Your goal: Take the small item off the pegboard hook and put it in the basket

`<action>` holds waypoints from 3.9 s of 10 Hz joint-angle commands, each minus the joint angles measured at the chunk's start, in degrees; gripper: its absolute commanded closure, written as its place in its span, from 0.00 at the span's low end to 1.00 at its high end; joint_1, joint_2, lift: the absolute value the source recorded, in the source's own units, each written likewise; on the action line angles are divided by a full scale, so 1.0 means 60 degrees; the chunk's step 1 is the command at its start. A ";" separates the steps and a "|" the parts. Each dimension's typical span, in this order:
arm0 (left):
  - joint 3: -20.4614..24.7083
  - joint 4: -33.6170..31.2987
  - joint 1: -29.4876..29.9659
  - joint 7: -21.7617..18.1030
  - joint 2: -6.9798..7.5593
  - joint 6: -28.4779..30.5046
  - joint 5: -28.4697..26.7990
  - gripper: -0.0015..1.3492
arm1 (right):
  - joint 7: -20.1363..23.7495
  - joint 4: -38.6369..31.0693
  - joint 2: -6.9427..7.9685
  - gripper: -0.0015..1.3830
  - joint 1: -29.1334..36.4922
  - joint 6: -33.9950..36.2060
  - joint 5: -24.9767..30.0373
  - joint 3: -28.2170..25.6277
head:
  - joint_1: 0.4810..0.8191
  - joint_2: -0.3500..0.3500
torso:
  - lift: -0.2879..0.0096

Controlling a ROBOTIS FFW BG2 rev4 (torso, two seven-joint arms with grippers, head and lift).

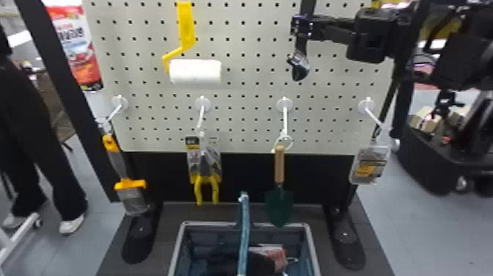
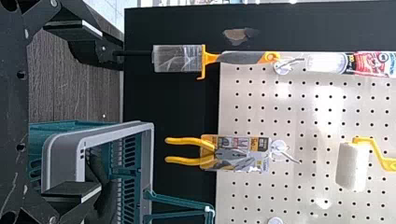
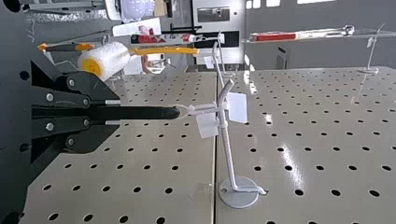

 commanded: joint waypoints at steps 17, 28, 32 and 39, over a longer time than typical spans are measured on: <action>-0.0045 -0.0015 0.0118 0.0059 0.0071 0.0000 0.0089 0.12 | -0.0088 -0.0694 -0.0071 0.83 0.0060 -0.0022 0.0125 -0.0147 | 0.20 0.50 | 0.63; -0.0147 -0.0015 0.0098 0.0059 0.0100 0.0088 0.0133 0.12 | -0.0718 -0.3202 0.0500 0.83 0.2090 0.0036 0.0272 -0.1802 | 0.20 0.50 | 0.63; -0.0162 -0.0039 0.0098 0.0059 0.0144 0.0088 0.0191 0.13 | -0.1319 -0.3976 0.1482 0.83 0.3854 -0.0564 0.0609 -0.2857 | 0.20 0.50 | 0.63; -0.0279 -0.0039 0.0057 0.0059 0.0159 0.0146 0.0235 0.13 | -0.1890 -0.3671 0.2317 0.83 0.6110 -0.1385 0.0023 -0.3253 | 0.20 0.50 | 0.63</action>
